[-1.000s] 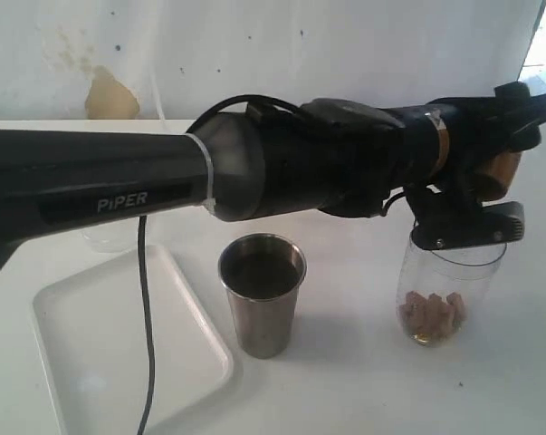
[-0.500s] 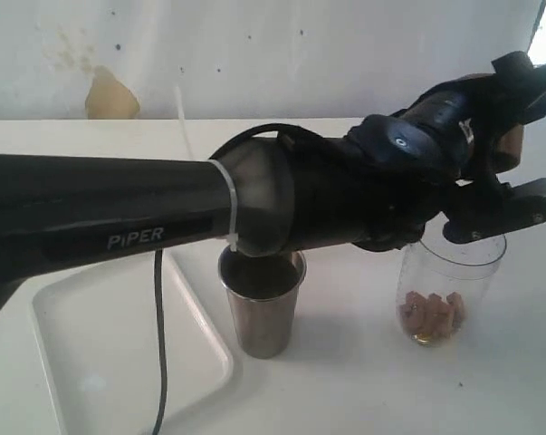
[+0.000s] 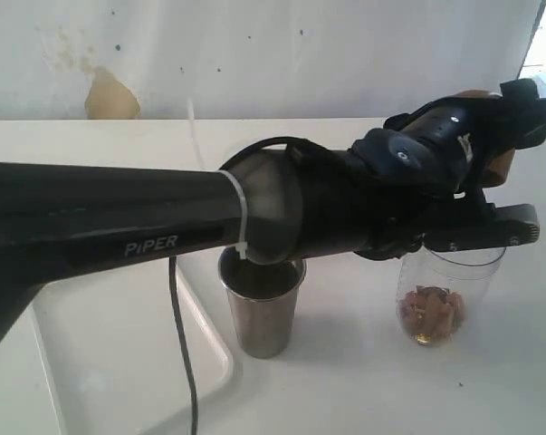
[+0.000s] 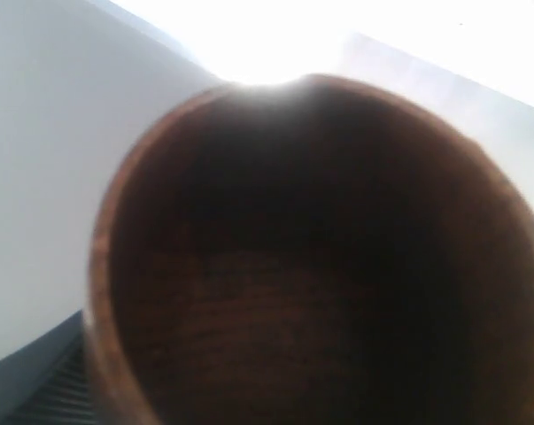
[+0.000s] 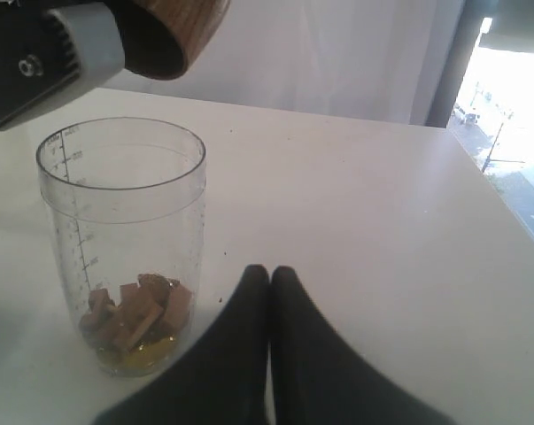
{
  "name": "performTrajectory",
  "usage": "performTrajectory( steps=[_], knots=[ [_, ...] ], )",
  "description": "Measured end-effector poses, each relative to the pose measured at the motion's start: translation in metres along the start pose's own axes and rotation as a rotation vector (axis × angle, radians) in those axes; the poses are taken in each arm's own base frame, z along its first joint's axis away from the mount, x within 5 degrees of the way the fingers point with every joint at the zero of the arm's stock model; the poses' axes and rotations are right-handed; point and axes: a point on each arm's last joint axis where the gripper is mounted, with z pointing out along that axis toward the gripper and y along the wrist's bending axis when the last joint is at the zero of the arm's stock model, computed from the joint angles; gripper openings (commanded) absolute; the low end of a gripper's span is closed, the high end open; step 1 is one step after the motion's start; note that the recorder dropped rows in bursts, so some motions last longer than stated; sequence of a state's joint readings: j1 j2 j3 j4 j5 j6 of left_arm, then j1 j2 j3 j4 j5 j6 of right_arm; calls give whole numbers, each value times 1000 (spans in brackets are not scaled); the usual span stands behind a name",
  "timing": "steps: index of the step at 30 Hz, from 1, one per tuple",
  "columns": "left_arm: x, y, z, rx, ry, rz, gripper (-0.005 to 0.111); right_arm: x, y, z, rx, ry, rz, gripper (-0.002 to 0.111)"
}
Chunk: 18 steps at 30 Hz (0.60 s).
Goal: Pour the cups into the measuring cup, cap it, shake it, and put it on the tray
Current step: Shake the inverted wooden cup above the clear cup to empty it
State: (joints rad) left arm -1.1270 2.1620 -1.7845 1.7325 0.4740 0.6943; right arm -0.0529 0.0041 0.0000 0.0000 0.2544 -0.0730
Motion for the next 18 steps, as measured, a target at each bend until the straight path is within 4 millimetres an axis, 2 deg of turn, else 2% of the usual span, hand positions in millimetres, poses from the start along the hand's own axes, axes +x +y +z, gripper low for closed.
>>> performTrajectory(
  steps=[18],
  knots=[
    [-5,10,-10,47,76,27,0,0,0,0,0,0,0,0]
  ],
)
